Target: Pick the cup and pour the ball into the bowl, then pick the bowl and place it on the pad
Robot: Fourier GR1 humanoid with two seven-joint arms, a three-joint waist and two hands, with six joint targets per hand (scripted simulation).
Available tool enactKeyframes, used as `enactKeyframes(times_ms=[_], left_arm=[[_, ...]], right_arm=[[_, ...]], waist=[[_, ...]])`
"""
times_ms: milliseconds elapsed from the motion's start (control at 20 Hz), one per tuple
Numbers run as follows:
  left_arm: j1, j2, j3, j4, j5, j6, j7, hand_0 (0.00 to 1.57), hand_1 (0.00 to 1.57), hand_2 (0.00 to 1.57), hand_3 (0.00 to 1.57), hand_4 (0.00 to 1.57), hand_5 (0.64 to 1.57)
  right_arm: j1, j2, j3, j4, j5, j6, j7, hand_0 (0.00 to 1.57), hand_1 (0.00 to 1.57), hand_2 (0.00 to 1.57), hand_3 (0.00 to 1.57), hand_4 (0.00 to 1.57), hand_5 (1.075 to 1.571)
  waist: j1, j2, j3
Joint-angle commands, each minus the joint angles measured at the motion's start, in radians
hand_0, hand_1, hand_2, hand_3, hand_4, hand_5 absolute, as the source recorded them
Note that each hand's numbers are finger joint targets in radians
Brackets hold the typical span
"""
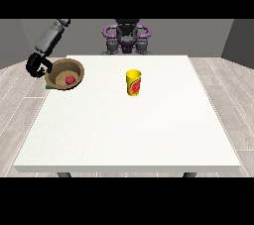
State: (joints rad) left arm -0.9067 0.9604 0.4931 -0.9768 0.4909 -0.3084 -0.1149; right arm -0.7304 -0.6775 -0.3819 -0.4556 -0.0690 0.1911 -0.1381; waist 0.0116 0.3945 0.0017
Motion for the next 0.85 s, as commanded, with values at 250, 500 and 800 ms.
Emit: enactKeyframes(times_ms=[250,500,800], left_arm=[[-0.023,0.084,0.058,-0.024,0.059,-0.025,0.028,0.00,0.00,0.00,0.00,0.00,1.516],[-0.004,0.067,0.037,-0.059,0.068,-0.012,0.054,0.00,0.00,0.00,0.00,0.00,1.514],[0.071,0.015,0.037,-0.035,0.048,-0.017,-0.015,0.00,0.00,0.00,0.00,0.00,1.515]], right_arm=[[-0.027,-0.088,-0.088,0.068,-0.045,-0.074,-0.014,0.74,0.74,0.69,1.05,0.00,1.538],[-0.047,-0.100,-0.072,0.078,-0.028,-0.086,0.007,0.63,0.63,0.53,0.82,0.00,1.521],[-0.100,-0.230,-0.129,0.075,-0.098,0.041,0.107,0.13,0.13,0.28,0.38,0.00,1.467]], waist=[[0.015,0.087,0.0000],[0.016,0.062,-0.0002],[0.009,0.023,-0.0009]])
